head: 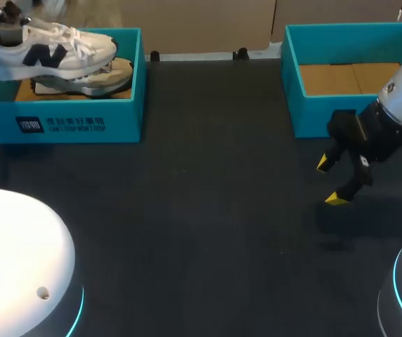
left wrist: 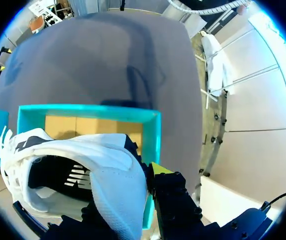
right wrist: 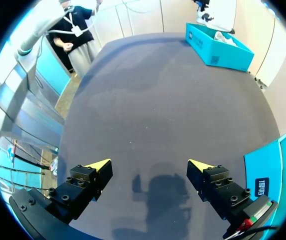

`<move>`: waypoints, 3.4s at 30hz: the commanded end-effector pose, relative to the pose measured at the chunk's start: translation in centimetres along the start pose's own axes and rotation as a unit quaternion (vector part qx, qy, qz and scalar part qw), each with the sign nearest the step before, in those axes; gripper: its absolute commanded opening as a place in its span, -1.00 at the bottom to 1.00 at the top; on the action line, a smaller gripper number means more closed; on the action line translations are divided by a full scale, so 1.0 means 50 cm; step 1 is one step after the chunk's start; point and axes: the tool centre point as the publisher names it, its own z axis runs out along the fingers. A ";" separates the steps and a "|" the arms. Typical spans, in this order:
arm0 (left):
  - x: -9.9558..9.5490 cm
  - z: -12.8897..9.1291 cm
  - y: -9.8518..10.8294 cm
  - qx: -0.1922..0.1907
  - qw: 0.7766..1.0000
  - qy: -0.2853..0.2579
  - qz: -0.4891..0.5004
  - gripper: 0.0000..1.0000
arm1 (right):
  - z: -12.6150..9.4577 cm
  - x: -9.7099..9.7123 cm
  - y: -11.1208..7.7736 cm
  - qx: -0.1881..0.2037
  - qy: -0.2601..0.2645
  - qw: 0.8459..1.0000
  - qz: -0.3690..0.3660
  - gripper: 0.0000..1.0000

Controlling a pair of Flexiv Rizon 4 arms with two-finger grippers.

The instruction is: Take the shoe out of the shoebox, open the shoe tongue, remove and reinsert the insole, then place the shoe into the shoebox

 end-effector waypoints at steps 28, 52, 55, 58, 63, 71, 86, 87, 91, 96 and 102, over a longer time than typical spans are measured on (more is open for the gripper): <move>-0.213 -0.161 -0.448 -0.050 0.998 0.015 -0.022 -1.00 | 0.001 0.002 -0.001 0.001 -0.001 1.000 0.000 1.00; -0.403 -0.042 -0.599 -0.049 0.998 0.013 0.036 -1.00 | 0.001 0.002 -0.001 0.001 -0.001 1.000 0.000 1.00; -0.424 -0.032 -0.613 -0.034 0.998 0.008 0.054 -1.00 | 0.001 0.002 -0.001 0.001 -0.001 1.000 0.000 1.00; -0.424 -0.032 -0.613 -0.034 0.998 0.008 0.054 -1.00 | 0.001 0.002 -0.001 0.001 -0.001 1.000 0.000 1.00; -0.424 -0.032 -0.613 -0.034 0.998 0.008 0.054 -1.00 | 0.001 0.002 -0.001 0.001 -0.001 1.000 0.000 1.00; -0.424 -0.032 -0.613 -0.034 0.998 0.008 0.054 -1.00 | 0.001 0.002 -0.001 0.001 -0.001 1.000 0.000 1.00; -0.570 0.120 -0.714 -0.041 0.994 0.036 0.094 -1.00 | 0.001 0.002 -0.001 0.001 -0.001 1.000 0.000 1.00; -0.576 0.125 -0.718 -0.035 0.994 0.032 0.097 -1.00 | 0.001 0.002 -0.001 0.001 -0.001 1.000 0.000 1.00; -0.597 0.143 -0.735 -0.040 0.994 0.033 0.100 -1.00 | 0.001 0.002 -0.001 0.001 -0.001 1.000 0.000 1.00; -0.637 0.156 -0.759 -0.053 0.992 0.036 0.107 -1.00 | 0.001 0.002 -0.001 0.001 -0.001 1.000 0.000 1.00; -0.698 0.172 -0.781 -0.065 0.992 0.029 0.104 -1.00 | 0.001 0.002 -0.001 0.001 -0.001 1.000 0.000 1.00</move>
